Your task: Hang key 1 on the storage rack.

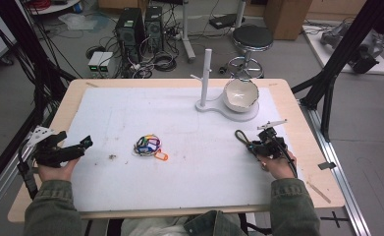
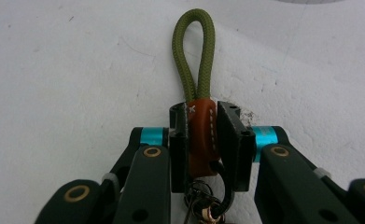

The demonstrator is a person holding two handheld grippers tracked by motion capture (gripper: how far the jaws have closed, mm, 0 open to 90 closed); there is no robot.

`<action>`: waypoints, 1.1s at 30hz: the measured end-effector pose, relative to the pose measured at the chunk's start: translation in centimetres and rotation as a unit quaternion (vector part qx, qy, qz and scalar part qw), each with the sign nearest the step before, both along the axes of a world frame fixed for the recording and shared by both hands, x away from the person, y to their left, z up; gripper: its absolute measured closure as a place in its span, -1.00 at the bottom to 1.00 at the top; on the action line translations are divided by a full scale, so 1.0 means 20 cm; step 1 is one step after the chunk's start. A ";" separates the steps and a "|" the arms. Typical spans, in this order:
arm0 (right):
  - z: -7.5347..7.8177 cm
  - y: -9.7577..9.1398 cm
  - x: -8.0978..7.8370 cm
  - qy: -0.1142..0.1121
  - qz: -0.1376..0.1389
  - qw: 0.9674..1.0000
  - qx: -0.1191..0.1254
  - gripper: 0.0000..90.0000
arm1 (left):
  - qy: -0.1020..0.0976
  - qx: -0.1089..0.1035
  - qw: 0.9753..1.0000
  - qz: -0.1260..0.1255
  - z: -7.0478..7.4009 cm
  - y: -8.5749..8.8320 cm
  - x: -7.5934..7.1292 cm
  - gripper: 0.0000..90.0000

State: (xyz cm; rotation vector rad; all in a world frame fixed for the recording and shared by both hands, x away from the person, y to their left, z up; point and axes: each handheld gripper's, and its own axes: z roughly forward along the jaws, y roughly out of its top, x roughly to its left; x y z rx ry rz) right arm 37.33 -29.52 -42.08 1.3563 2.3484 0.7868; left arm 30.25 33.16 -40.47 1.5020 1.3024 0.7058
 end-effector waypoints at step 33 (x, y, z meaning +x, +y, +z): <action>0.09 -0.01 -0.02 -0.012 0.000 0.998 0.065 0.72 | -0.001 -0.001 1.000 -0.005 -0.01 0.00 0.01 -0.96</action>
